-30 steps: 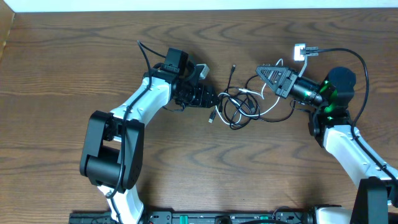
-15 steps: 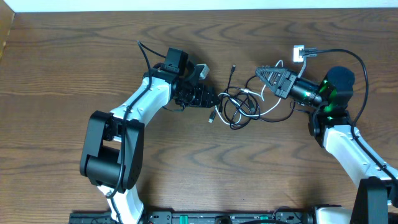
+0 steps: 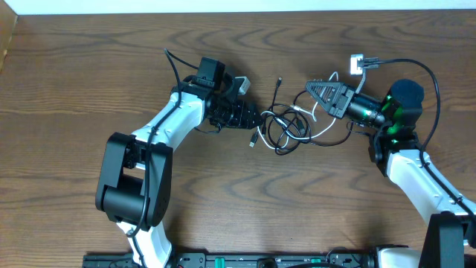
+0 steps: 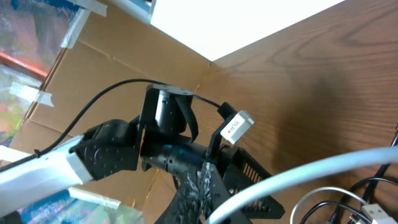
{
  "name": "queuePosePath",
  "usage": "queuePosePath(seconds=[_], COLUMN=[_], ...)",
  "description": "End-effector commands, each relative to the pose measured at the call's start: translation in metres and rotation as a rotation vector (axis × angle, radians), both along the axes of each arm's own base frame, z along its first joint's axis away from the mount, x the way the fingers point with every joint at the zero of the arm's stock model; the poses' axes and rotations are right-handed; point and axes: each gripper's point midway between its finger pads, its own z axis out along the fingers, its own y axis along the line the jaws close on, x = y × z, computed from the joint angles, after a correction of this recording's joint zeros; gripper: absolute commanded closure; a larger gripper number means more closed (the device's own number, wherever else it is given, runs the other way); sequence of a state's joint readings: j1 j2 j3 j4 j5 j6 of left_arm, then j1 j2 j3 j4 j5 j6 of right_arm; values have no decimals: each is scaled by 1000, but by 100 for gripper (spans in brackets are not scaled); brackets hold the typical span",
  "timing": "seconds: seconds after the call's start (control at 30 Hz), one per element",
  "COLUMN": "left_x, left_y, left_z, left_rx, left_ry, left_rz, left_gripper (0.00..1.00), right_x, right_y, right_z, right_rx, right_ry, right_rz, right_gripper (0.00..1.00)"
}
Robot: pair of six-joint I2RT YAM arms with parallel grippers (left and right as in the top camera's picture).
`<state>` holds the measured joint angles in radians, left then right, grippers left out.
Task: Untangle cables
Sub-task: 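Pull the white cable up and right out of the bundle with the right gripper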
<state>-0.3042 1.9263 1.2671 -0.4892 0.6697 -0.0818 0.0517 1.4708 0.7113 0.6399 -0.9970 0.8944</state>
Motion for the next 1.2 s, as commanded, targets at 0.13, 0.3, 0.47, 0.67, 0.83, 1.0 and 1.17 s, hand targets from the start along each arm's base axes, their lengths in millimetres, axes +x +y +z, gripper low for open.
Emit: queuePosePath(seconds=[0.13, 0.3, 0.47, 0.67, 0.83, 1.0, 1.17], left_x=[1, 2, 2, 2, 2, 2, 2], left_y=[1, 1, 1, 1, 1, 1, 1], left_z=[-1, 0, 0, 0, 0, 0, 0], left_rx=[10, 8, 8, 8, 8, 8, 8], left_ry=[-4, -11, -11, -11, -11, -10, -10], left_rz=[5, 5, 5, 5, 5, 5, 5], left_gripper=[23, 23, 23, 23, 23, 23, 23], right_x=[-9, -5, -1, 5, 8, 11, 0], right_y=[11, 15, 15, 14, 5, -30, -44], right_z=[20, 41, 58, 74, 94, 108, 149], right_rx=[3, -15, -25, -112, -266, -551, -595], right_ry=[-17, -49, -60, -61, -66, -21, -40], right_rz=[110, 149, 162, 151, 101, -81, -147], right_gripper=[99, 99, 99, 99, 99, 99, 99])
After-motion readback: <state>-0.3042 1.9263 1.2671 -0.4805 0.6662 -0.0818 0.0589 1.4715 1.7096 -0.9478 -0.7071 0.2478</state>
